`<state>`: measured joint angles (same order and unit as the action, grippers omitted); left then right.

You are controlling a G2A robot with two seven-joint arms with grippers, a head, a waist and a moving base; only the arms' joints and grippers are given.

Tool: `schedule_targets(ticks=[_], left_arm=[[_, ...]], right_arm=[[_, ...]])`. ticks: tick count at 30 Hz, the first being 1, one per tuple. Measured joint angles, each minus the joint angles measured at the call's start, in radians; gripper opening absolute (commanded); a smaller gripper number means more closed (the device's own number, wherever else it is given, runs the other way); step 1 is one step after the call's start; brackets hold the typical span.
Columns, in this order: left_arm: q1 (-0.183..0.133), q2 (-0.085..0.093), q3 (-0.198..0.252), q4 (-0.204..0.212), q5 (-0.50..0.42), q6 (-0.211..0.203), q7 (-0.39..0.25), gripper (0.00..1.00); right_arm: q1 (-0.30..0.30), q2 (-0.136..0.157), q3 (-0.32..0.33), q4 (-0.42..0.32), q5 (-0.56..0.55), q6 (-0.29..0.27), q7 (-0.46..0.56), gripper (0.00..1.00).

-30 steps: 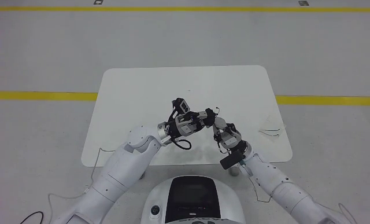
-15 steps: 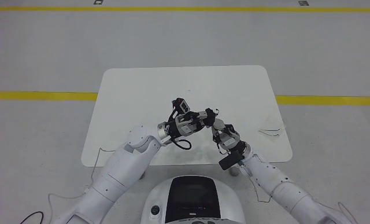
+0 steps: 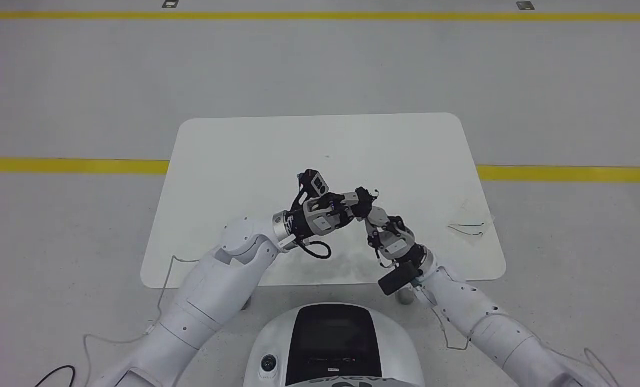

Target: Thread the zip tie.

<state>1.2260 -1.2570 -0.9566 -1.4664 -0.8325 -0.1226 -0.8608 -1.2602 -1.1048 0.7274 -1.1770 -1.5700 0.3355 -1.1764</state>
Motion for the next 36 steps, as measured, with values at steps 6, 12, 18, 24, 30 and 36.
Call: schedule_targets(ticks=[6, 12, 18, 24, 30, 36], left_arm=[[0.0, 0.0, 0.0, 0.0, 0.0, 0.0, 0.0, 0.0], [0.0, 0.0, 0.0, 0.0, 0.0, 0.0, 0.0, 0.0], [0.0, 0.0, 0.0, 0.0, 0.0, 0.0, 0.0, 0.0], [0.0, 0.0, 0.0, 0.0, 0.0, 0.0, 0.0, 0.0], [0.0, 0.0, 0.0, 0.0, 0.0, 0.0, 0.0, 0.0], [0.0, 0.0, 0.0, 0.0, 0.0, 0.0, 0.0, 0.0]], right_arm=[[0.005, 0.002, -0.009, 0.003, 0.0, 0.005, 0.002, 0.0], [0.008, 0.004, -0.014, 0.004, 0.0, 0.005, 0.005, 0.0], [0.011, 0.006, -0.021, 0.007, 0.0, 0.005, 0.006, 0.0], [0.016, 0.008, -0.028, 0.009, 0.0, 0.005, 0.009, 0.0], [0.022, 0.009, -0.038, 0.012, 0.0, 0.005, 0.011, 0.0], [0.026, 0.011, -0.044, 0.013, 0.0, 0.005, 0.014, 0.0]])
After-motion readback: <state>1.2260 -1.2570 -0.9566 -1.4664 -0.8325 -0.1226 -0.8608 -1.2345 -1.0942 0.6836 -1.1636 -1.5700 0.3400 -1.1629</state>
